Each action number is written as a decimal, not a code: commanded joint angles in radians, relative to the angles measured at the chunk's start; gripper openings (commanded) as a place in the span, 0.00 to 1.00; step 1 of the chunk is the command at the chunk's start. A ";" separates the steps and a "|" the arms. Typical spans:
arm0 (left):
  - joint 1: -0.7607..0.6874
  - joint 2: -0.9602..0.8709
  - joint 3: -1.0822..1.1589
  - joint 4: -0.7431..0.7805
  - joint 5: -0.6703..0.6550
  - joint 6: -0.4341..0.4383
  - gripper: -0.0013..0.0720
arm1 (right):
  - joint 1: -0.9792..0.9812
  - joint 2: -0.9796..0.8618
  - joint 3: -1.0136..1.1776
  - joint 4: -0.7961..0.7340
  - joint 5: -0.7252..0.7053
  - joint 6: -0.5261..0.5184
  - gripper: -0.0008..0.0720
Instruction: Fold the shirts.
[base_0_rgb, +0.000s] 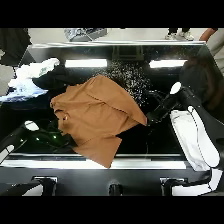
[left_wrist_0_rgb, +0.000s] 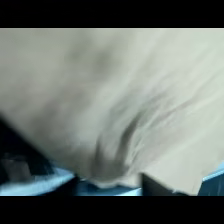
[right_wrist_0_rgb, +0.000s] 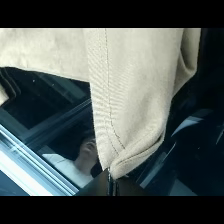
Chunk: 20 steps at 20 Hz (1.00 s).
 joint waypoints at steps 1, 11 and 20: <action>-0.053 0.013 -0.043 -0.064 0.135 -0.016 0.39 | 0.000 0.020 0.000 0.001 0.007 -0.002 0.06; 0.153 0.300 0.924 -0.063 0.180 0.120 0.05 | -0.001 0.557 0.248 -0.186 -0.536 0.107 0.06; 0.245 0.438 1.513 -0.059 0.299 -0.041 0.05 | -0.001 0.982 0.525 -0.432 -0.603 0.271 0.06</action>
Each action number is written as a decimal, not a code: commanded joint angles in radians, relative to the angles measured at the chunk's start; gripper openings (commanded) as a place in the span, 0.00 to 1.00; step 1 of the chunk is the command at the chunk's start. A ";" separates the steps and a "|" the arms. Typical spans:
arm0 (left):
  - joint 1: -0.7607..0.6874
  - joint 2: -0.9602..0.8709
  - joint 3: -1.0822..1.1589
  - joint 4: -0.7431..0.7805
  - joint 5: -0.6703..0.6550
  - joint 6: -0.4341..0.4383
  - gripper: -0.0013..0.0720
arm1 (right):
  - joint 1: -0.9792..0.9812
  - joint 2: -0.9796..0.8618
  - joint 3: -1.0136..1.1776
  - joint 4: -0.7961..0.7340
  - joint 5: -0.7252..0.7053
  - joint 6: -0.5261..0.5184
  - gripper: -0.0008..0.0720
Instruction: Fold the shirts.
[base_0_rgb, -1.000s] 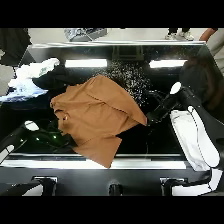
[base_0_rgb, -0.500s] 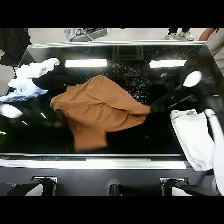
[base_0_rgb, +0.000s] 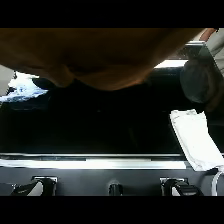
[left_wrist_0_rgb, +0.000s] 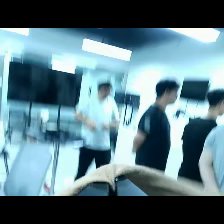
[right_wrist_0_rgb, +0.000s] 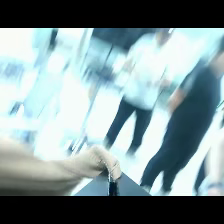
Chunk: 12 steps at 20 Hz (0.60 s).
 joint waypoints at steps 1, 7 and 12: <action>0.012 0.070 0.013 0.006 0.026 -0.060 0.05 | -0.001 0.101 0.039 -0.086 0.097 0.046 0.06; 0.012 0.002 -0.047 0.051 -0.038 -0.059 0.05 | -0.001 0.013 0.038 -0.107 0.227 0.044 0.06; 0.008 -0.228 -0.186 0.108 -0.304 -0.029 0.05 | -0.001 -0.316 0.033 -0.075 0.440 0.025 0.06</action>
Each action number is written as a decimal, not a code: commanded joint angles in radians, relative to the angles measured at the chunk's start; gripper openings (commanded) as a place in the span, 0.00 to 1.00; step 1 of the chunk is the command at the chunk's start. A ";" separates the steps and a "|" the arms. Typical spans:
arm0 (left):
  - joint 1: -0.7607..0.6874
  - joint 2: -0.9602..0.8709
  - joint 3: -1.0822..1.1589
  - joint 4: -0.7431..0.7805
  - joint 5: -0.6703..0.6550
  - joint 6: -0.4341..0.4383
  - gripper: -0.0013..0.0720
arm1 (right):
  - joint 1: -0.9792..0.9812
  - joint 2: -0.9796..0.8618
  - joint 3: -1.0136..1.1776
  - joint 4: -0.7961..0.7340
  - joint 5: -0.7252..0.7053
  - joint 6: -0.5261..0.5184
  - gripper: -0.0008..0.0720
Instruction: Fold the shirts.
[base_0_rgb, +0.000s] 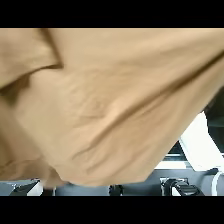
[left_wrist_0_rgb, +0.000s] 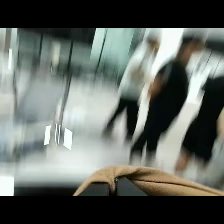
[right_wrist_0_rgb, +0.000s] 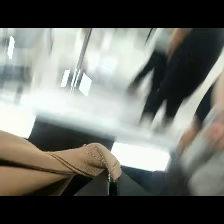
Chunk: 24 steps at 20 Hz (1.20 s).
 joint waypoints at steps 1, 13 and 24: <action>-0.013 -0.166 -0.145 0.032 -0.151 0.052 0.05 | -0.001 -0.265 -0.001 0.035 0.163 -0.009 0.06; -0.050 -0.805 -0.395 -0.131 -0.117 0.112 0.06 | -0.001 -1.040 -0.001 0.579 -0.058 0.082 0.06; 0.210 -0.654 -0.432 0.389 -0.678 0.065 0.57 | -0.238 -0.771 0.035 0.278 0.651 -0.216 0.70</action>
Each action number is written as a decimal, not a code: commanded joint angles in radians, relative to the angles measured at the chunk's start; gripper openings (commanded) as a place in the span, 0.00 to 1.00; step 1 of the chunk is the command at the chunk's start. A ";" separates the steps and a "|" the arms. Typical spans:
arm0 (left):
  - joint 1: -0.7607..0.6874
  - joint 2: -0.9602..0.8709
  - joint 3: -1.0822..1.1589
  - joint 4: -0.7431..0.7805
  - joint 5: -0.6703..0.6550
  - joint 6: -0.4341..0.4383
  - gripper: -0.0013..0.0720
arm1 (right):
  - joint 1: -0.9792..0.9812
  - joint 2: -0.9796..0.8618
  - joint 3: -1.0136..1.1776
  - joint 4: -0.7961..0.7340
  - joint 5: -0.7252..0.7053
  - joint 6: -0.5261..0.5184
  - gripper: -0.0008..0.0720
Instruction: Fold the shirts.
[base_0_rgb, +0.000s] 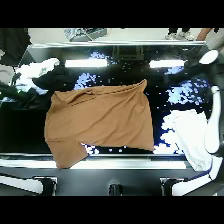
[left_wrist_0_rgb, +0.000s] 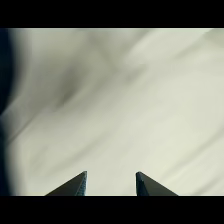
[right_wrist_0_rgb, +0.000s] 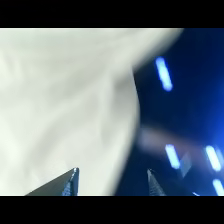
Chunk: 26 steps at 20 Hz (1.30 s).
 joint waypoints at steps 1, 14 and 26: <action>0.089 0.124 -0.214 0.217 -0.111 -0.008 0.57 | -0.044 0.110 -0.068 -0.217 0.272 -0.067 0.69; 0.113 0.266 -0.764 0.079 0.340 0.127 0.54 | 0.008 0.319 -0.447 -0.121 0.127 -0.137 0.69; 0.090 0.320 -0.761 0.073 0.361 0.135 0.06 | 0.008 0.449 -1.202 -0.026 -0.206 -0.048 0.85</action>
